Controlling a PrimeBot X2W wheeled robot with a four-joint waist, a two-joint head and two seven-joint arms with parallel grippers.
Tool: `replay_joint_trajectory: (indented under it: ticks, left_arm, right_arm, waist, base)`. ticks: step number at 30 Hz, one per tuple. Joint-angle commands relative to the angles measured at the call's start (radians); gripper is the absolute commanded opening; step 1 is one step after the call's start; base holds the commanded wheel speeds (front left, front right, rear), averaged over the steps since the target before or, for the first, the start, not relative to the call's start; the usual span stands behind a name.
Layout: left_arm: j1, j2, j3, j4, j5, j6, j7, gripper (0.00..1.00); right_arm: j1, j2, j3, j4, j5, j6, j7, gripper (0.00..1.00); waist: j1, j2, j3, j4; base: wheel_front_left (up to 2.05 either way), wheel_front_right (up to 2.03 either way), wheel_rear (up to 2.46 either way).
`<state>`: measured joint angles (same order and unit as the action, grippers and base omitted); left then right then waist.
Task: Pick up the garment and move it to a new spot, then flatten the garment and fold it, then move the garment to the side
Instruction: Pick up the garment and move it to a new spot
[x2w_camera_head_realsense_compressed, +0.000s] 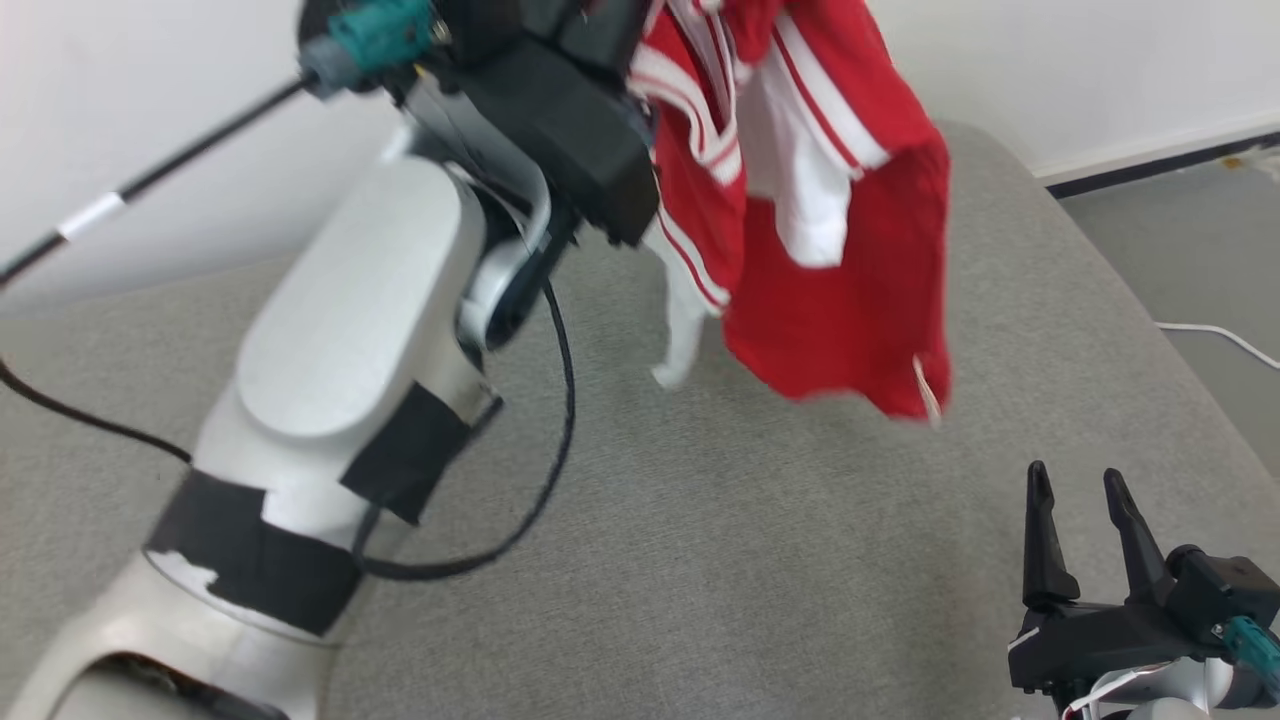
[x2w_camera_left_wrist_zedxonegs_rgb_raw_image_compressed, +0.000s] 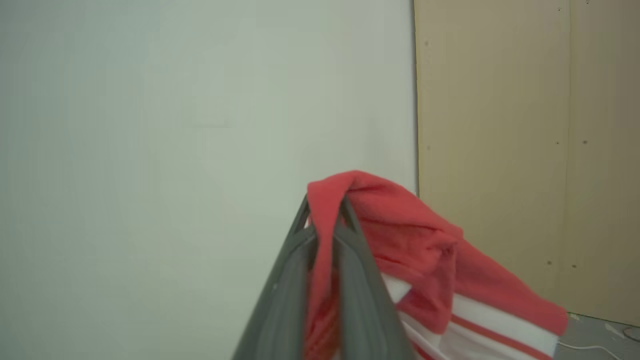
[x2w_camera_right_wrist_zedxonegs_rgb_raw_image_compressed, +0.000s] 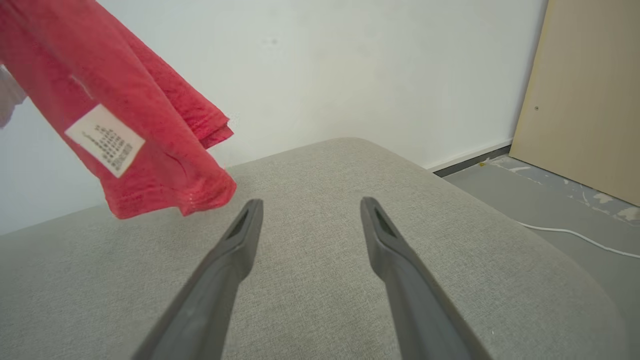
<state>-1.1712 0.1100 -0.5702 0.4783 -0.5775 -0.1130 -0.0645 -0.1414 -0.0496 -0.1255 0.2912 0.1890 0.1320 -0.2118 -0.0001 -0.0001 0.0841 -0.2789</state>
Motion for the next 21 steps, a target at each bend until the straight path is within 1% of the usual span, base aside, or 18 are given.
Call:
replay_joint_trajectory:
  ticks: [1,5,10,13,18,21]
  left_arm:
    - [0.047,-0.008,-0.007,0.005,-0.016,0.009,-0.009,0.0]
    - [0.139,-0.018,-0.014,0.028,-0.044,0.022,-0.03,0.0]
    - [0.302,0.01,-0.009,0.083,-0.075,0.04,-0.074,0.0]
    - [0.39,0.048,0.007,0.122,-0.083,0.051,-0.107,0.0]
    - [0.509,0.141,0.037,0.204,-0.096,0.054,-0.144,0.0]
    - [0.551,0.172,0.053,0.239,-0.109,0.049,-0.16,0.0]
  right_arm:
    - [0.0,-0.001,-0.007,0.001,-0.002,-0.002,-0.007,1.0]
    - [0.007,-0.001,-0.026,0.001,-0.008,-0.002,-0.008,1.0]
    - [-0.001,-0.001,-0.024,-0.003,-0.015,-0.002,0.001,1.0]
    - [-0.006,-0.002,-0.022,-0.012,-0.024,-0.002,0.008,1.0]
    - [-0.009,-0.001,-0.024,-0.032,-0.037,-0.002,0.024,1.0]
    - [0.001,-0.002,-0.027,-0.04,-0.044,-0.002,0.034,1.0]
  waist:
    - [0.0001,0.0001,0.002,-0.021]
    - [0.0001,0.0001,0.012,0.002]
    - [0.0001,0.0001,0.022,0.042]
    - [0.0001,0.0001,0.029,0.065]
    - [0.0001,0.0001,0.037,0.094]
    - [0.0001,0.0001,0.035,0.113]
  base:
    - [0.0,0.0,0.0]
    - [0.0,0.0,0.0]
    - [0.0,0.0,0.0]
    - [0.0,0.0,0.0]
    - [0.0,0.0,0.0]
    - [0.0,0.0,0.0]
